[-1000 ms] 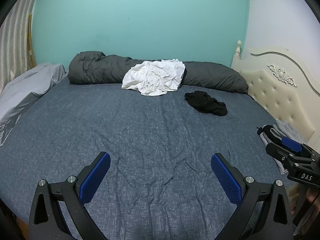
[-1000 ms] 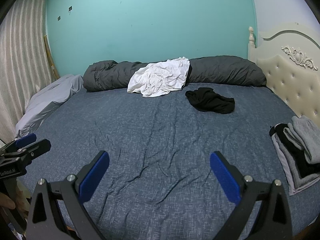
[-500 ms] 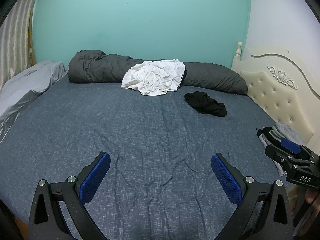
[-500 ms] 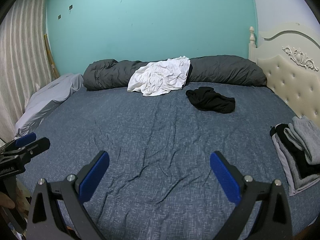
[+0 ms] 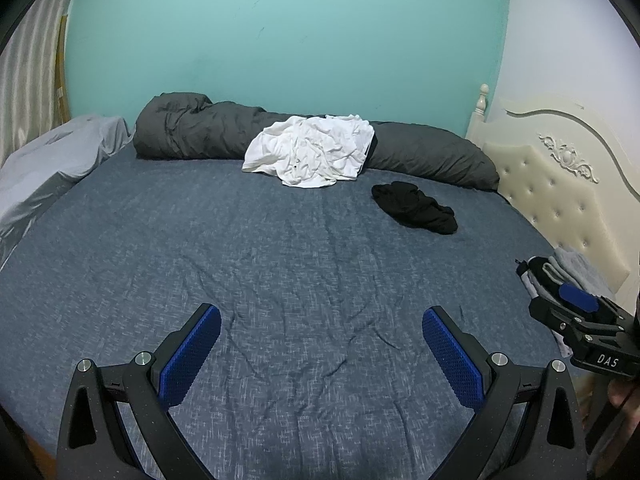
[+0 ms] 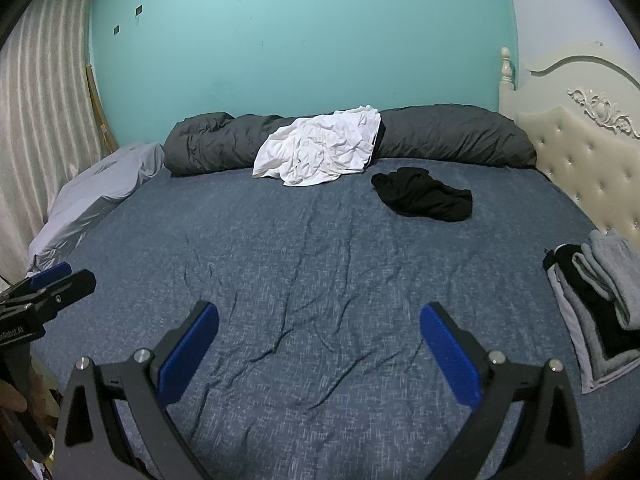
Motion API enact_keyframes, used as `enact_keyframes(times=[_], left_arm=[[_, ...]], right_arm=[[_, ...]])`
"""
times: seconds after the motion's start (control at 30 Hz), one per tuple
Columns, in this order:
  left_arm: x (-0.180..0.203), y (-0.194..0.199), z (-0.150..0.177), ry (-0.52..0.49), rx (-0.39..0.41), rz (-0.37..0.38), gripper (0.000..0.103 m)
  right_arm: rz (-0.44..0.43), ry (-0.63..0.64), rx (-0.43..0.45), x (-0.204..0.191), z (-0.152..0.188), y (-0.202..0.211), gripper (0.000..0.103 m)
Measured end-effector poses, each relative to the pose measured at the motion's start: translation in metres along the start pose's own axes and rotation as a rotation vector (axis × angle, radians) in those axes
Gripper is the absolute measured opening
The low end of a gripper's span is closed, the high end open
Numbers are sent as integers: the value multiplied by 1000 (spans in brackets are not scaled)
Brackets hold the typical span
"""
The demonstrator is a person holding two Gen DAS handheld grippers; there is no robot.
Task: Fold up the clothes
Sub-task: 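Reach the right gripper to the white T-shirt and grasp its hem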
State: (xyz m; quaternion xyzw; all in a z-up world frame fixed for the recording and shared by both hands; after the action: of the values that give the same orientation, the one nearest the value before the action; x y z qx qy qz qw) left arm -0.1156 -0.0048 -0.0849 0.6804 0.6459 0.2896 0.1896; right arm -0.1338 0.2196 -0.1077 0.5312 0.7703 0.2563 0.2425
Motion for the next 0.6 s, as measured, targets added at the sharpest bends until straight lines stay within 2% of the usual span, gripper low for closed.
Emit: enact_keyframes(times=[0.17,0.27,0.47,0.6], left_arm=[[-9,-23,-7,14,-12,-8,103],[-19,-51,-18,34,-23,-16,103],[-44,-121,-45,75,-34,-41,103],[-66,-186,-64,117,-42,-37,103]], right_arm=[[-14,2,-31,1,-4,-29,101],[-30,-14,-28,4,-12,-50,101],[-58,-28,-60,8,-43,-141,101],[-76,-37,-83,10,-64,-202,101]])
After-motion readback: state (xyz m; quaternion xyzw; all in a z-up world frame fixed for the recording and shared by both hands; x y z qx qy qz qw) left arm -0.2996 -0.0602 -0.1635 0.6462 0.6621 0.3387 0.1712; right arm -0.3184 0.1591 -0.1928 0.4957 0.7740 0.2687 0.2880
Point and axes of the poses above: each gripper's, at about its wrist camera, not at the fingertips, and y roughly against the way its jaws point, x to its right, z to its underside, the point moved 10 cm from there along -y, roughly the way its jaws point, and after that the axes turned 2 degrees about -x, right-handed, at the moved point
